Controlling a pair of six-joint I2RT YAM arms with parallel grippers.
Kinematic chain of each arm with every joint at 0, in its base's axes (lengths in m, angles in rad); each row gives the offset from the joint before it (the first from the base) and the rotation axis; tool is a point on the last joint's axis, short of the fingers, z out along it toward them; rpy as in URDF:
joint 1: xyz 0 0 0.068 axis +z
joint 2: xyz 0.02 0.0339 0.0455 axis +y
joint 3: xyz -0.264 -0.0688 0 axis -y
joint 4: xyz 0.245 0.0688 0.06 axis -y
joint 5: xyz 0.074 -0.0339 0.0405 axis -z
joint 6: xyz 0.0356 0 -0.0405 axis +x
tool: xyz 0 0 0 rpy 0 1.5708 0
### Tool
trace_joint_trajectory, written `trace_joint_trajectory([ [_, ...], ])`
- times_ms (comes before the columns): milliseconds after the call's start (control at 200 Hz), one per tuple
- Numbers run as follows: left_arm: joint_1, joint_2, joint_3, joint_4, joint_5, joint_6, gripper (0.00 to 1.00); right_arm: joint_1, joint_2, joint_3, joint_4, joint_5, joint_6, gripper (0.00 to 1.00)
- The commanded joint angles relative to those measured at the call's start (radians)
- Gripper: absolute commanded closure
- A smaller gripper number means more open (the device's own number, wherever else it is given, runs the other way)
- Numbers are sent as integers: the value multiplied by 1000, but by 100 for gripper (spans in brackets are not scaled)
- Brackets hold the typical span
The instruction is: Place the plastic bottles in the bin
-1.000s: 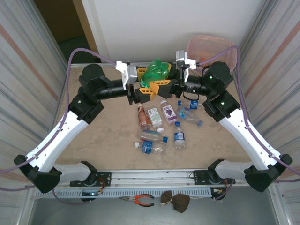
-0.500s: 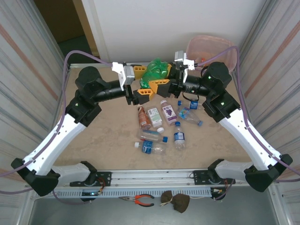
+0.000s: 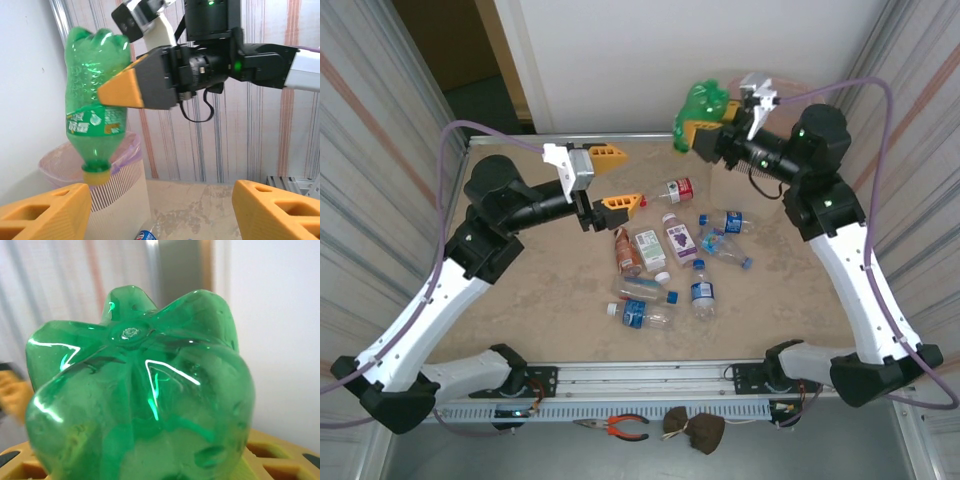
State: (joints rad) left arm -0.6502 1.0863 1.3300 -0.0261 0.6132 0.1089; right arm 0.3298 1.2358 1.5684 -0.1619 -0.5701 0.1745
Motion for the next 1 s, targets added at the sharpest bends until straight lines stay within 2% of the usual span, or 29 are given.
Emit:
trace_joint_trajectory([
  [0, -3, -29, -16, -12, -17, 25, 25, -79, 41, 66, -89, 70, 19, 51],
  [210, -3, -42, -15, -32, -27, 29, 25, -235, 175, 229, -242, 159, 66, 57],
  [416, 0, -45, -29, -26, -29, 23, 25, -330, 384, 464, -413, 188, 103, 56],
  [546, 6, -45, -32, -41, -33, 25, 25, -370, 562, 675, -573, 152, 150, 56],
  [656, 16, -51, -42, -44, -32, 22, 25, -391, 753, 934, -793, 148, 207, 53],
  [716, 25, -57, -54, -40, -32, 16, 25, -403, 830, 1033, -862, 97, 234, 53],
  [992, 84, -73, -117, -6, -15, -32, 26, -416, 962, 1049, -914, -53, 241, 55],
])
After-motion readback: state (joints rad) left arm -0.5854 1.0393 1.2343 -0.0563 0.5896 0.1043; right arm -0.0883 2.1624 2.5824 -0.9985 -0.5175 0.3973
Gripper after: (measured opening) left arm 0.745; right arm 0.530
